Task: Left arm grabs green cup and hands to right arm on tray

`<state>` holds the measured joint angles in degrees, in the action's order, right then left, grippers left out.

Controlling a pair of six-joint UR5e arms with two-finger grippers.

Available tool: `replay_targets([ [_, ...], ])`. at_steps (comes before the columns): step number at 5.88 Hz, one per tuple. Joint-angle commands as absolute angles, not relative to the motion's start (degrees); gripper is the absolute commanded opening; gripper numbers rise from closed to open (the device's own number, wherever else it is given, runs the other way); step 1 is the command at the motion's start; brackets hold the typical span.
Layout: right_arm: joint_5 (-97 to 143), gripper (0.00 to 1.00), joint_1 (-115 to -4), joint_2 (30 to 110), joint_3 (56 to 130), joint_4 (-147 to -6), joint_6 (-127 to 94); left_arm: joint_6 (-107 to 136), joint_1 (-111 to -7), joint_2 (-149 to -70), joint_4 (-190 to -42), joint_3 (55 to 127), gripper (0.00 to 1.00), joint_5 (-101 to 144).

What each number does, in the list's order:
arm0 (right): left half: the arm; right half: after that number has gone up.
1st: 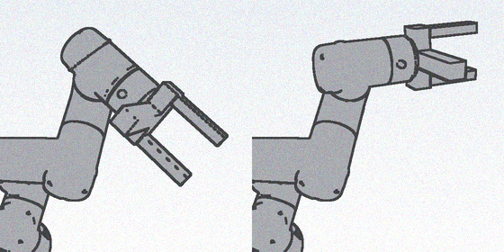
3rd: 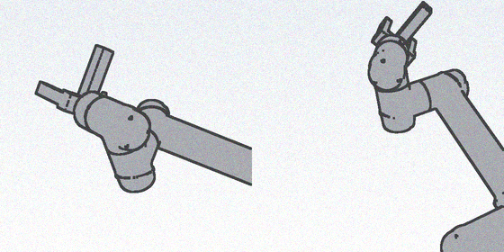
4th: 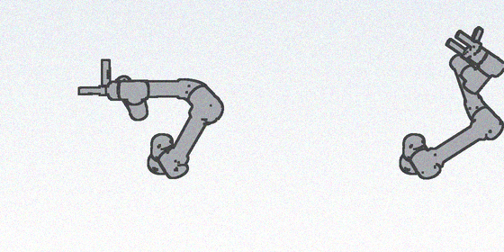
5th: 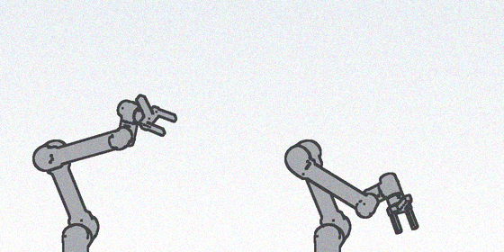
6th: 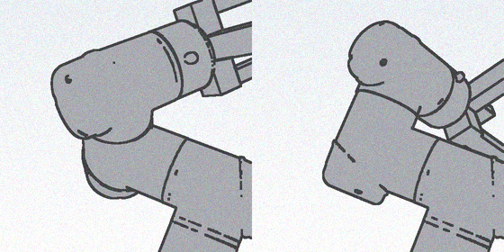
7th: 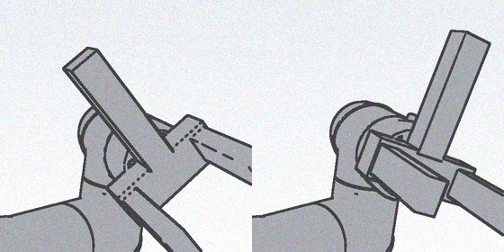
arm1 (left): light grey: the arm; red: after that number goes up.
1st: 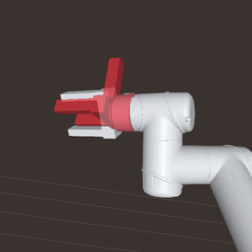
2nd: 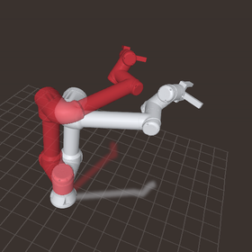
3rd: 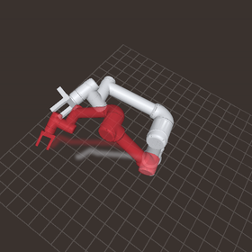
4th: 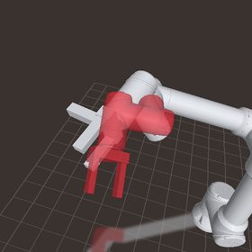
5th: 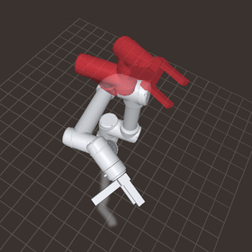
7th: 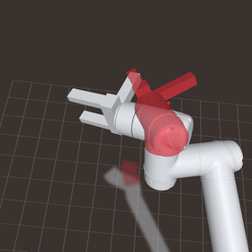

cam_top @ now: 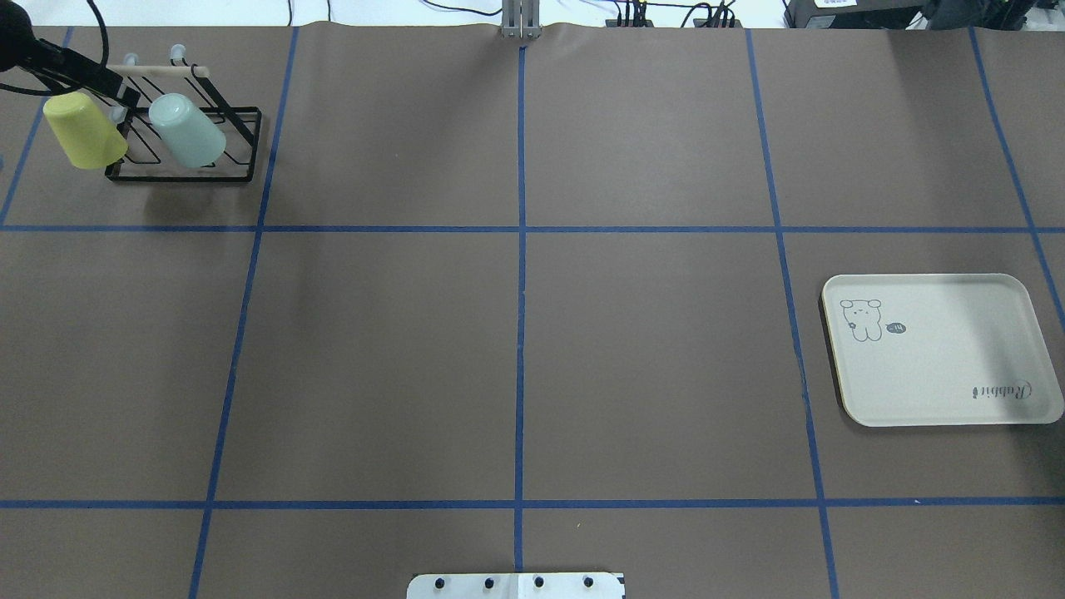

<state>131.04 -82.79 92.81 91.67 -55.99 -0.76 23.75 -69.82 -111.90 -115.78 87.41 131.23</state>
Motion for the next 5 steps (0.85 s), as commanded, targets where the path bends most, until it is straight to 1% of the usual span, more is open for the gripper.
replay_targets([
  [1, 131.0, 1.00, -82.8, 92.8, 91.7, -56.0, -0.9, 28.5, -64.4, -112.9, -115.8, 86.8, 1.00, 121.9],
  [3, 131.0, 1.00, -82.8, 92.7, 91.7, -56.0, -0.8, 28.4, -63.6, -113.4, -115.8, 84.6, 1.00, 120.7],
  [5, 131.0, 1.00, -82.8, 92.7, 91.7, -56.0, -0.8, 28.2, -63.6, -117.1, -116.0, 79.2, 1.00, 120.7],
])
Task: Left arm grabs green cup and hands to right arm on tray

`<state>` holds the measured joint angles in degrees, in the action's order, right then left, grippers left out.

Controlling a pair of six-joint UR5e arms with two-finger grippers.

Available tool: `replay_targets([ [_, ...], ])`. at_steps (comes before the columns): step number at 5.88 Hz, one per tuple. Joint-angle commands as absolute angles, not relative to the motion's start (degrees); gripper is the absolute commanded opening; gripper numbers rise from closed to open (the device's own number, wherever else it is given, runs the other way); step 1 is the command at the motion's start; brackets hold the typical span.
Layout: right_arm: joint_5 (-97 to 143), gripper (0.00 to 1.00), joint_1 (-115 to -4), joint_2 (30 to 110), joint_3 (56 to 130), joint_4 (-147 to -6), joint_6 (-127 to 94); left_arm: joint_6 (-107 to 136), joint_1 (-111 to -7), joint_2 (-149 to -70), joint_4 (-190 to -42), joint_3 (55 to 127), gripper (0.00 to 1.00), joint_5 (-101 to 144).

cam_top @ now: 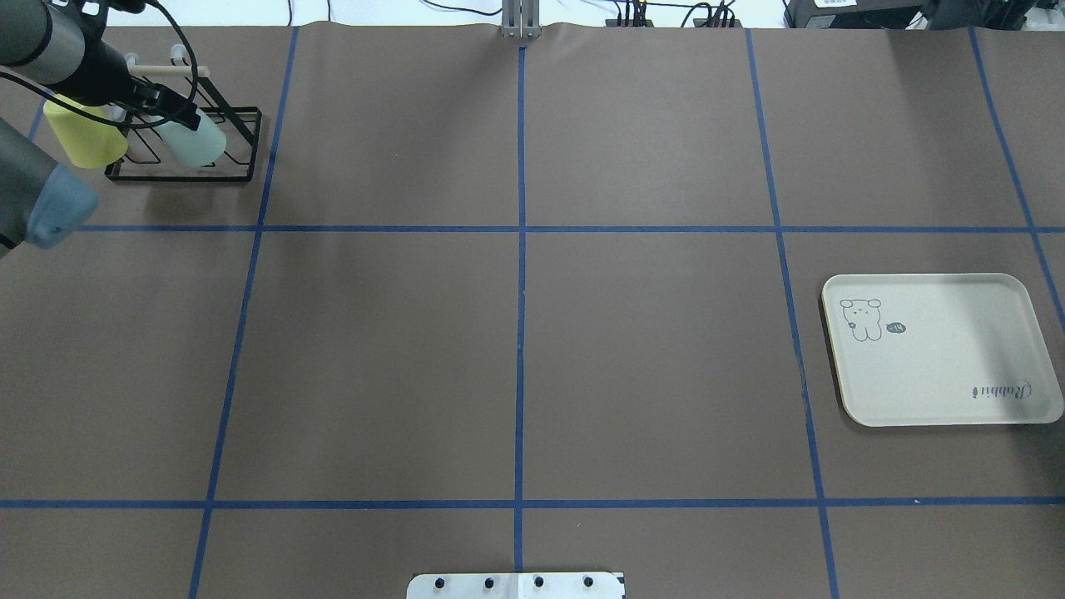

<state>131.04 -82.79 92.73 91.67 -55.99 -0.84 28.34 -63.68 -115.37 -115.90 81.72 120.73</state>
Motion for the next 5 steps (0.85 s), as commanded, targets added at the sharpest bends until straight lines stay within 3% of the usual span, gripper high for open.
replay_targets([
  [1, 131.0, 1.00, -82.8, 92.7, 91.7, -56.0, -0.8, 28.0, -63.5, -117.4, -116.7, 77.8, 1.00, 120.7],
  [3, 131.0, 1.00, -82.8, 92.7, 91.7, -56.0, -0.8, 28.0, -63.4, -117.5, -118.9, 76.1, 0.99, 120.7],
  [5, 131.0, 1.00, -82.8, 92.7, 91.7, -56.0, -0.9, 27.9, -63.1, -117.4, -118.9, 76.2, 0.90, 120.7],
])
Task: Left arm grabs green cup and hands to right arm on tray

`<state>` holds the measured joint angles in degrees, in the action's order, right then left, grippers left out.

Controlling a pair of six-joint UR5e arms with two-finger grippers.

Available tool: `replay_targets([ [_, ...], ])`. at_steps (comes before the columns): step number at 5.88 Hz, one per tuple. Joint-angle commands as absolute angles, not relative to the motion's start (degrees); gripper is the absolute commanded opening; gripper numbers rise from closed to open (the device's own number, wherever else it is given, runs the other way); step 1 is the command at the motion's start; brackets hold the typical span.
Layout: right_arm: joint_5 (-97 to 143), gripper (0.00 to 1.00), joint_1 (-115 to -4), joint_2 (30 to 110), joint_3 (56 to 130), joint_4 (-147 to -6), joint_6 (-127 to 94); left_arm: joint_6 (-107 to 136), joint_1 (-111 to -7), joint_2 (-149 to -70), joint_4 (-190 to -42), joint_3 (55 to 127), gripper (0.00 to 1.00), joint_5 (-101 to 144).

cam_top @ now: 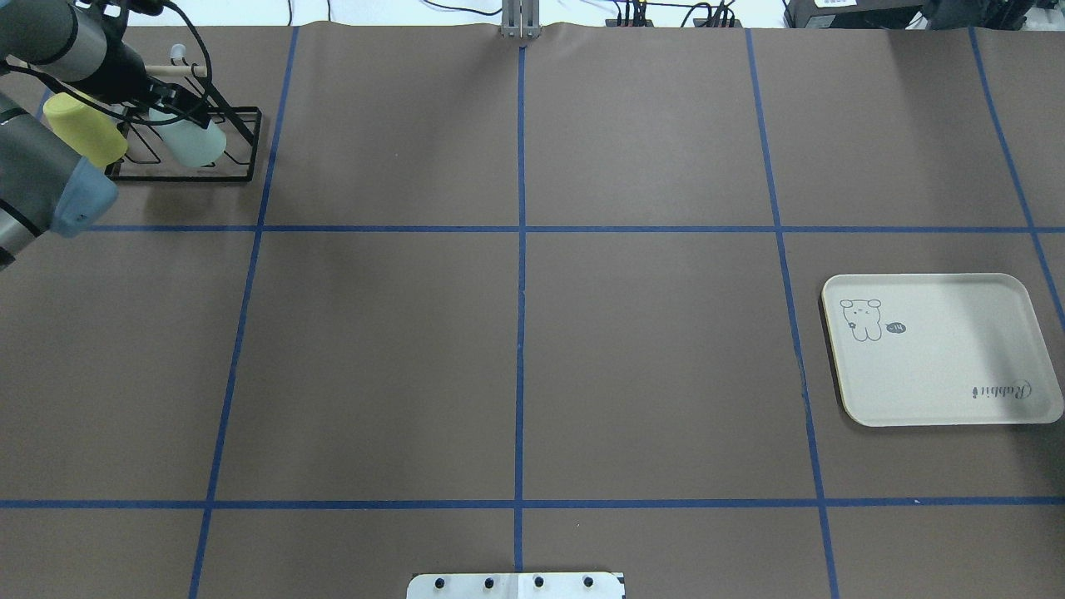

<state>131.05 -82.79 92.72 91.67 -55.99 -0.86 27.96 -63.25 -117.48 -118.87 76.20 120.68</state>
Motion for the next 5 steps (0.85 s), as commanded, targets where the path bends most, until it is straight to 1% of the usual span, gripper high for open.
replay_targets([
  [1, 131.0, 1.00, -82.8, 92.7, 91.7, -56.0, -0.9, 27.9, -63.1, -117.2, -118.8, 76.4, 0.85, 120.7],
  [2, 131.0, 1.00, -82.8, 92.8, 91.7, -56.0, -0.9, 27.9, -63.1, -117.0, -118.7, 76.8, 0.70, 120.7],
  [3, 131.1, 1.00, -82.8, 92.8, 91.7, -56.0, -0.9, 27.9, -63.2, -116.7, -118.7, 77.3, 0.33, 120.7],
  [4, 131.1, 1.00, -82.8, 92.7, 91.7, -56.0, -0.9, 27.9, -63.7, -116.5, -118.3, 79.3, 0.06, 120.9],
  [5, 131.1, 1.00, -82.8, 92.8, 91.7, -56.0, -0.9, 28.0, -64.2, -115.4, -117.9, 82.1, 0.00, 121.0],
])
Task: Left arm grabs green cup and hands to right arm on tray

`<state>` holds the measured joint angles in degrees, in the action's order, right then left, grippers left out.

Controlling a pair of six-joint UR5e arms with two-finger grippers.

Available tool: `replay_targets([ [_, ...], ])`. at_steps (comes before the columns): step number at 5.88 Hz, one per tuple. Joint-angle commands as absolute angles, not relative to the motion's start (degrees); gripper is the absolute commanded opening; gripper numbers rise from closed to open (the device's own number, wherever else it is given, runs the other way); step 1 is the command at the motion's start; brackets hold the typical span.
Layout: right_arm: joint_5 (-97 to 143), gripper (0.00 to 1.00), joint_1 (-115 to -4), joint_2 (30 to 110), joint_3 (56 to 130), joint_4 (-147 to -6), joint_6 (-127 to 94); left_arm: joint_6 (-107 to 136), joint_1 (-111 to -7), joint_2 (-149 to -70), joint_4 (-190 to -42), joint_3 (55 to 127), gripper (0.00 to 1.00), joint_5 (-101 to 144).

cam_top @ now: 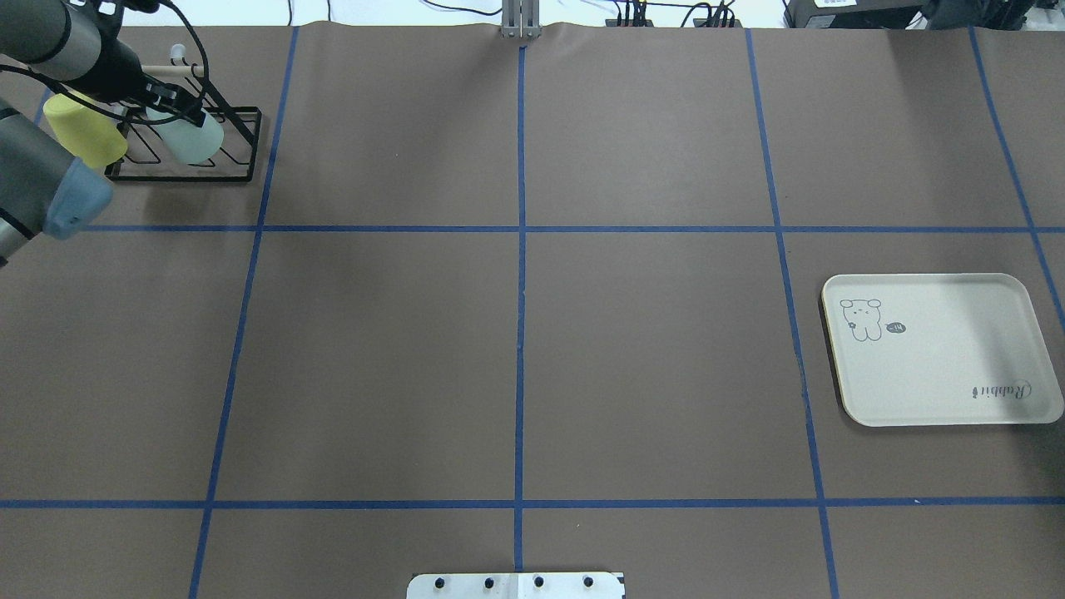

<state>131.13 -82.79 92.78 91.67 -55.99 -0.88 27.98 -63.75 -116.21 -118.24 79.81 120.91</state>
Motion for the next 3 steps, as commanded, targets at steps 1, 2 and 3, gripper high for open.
replay_targets([
  [1, 131.1, 1.00, -82.8, 92.8, 91.8, -56.0, -1.0, 28.1, -65.4, -113.7, -117.8, 85.7, 0.00, 121.5],
  [2, 131.1, 1.00, -82.8, 92.8, 91.8, -56.0, -1.0, 28.1, -67.6, -110.9, -116.3, 90.4, 0.00, 121.5],
  [3, 131.2, 1.00, -82.8, 92.8, 92.0, -55.9, -1.0, 28.1, -69.6, -109.0, -112.4, 96.4, 0.00, 121.5],
])
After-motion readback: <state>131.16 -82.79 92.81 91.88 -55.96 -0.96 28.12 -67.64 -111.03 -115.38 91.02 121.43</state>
